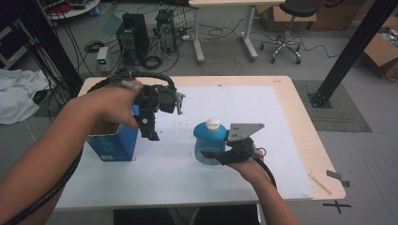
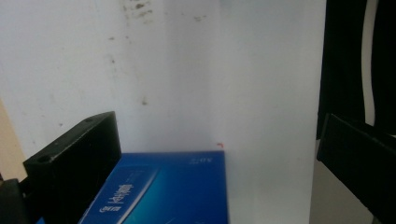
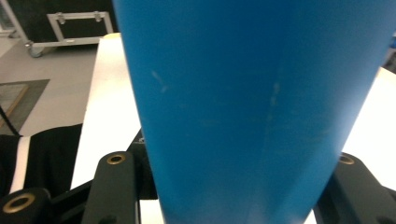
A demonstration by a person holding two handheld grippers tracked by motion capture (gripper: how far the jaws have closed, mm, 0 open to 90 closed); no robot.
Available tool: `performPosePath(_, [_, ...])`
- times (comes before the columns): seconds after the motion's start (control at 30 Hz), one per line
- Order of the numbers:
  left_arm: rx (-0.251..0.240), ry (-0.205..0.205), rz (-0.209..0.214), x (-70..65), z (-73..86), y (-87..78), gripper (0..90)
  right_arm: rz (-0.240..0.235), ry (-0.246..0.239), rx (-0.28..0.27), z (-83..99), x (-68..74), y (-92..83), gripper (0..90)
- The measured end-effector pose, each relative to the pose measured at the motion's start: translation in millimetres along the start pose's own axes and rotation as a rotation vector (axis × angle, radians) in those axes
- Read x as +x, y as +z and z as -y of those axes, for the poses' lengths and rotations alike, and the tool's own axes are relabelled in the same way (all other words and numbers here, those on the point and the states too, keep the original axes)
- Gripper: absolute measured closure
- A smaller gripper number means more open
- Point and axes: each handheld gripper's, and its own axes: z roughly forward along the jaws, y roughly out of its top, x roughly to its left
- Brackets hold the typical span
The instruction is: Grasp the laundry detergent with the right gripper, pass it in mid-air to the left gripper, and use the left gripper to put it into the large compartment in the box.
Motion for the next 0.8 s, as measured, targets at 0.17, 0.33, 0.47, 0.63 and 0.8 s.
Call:
performPosePath(0.17, [-0.001,0.006,0.015,-8.0,-1.4,4.6,0.1,-0.037,-0.022,-0.011,-1.6,6.1,17.1,44.9])
performPosePath(0.33, [-0.011,0.012,0.03,-14.1,-2.7,9.6,0.1,-0.077,-0.05,-0.012,-4.4,14.2,33.6,44.9])
performPosePath(0.47, [-0.014,0.021,0.044,-19.1,-5.6,14.0,0.1,-0.108,-0.069,-0.02,-6.8,19.8,46.6,45.0])
performPosePath(0.63, [-0.019,0.038,0.055,-25.2,-9.9,18.1,0.1,-0.135,-0.076,-0.027,-10.4,24.0,60.7,45.0])
performPosePath(0.8, [-0.021,0.049,0.062,-28.5,-13.7,21.4,0.1,-0.158,-0.086,-0.028,-14.9,27.4,75.9,44.9])
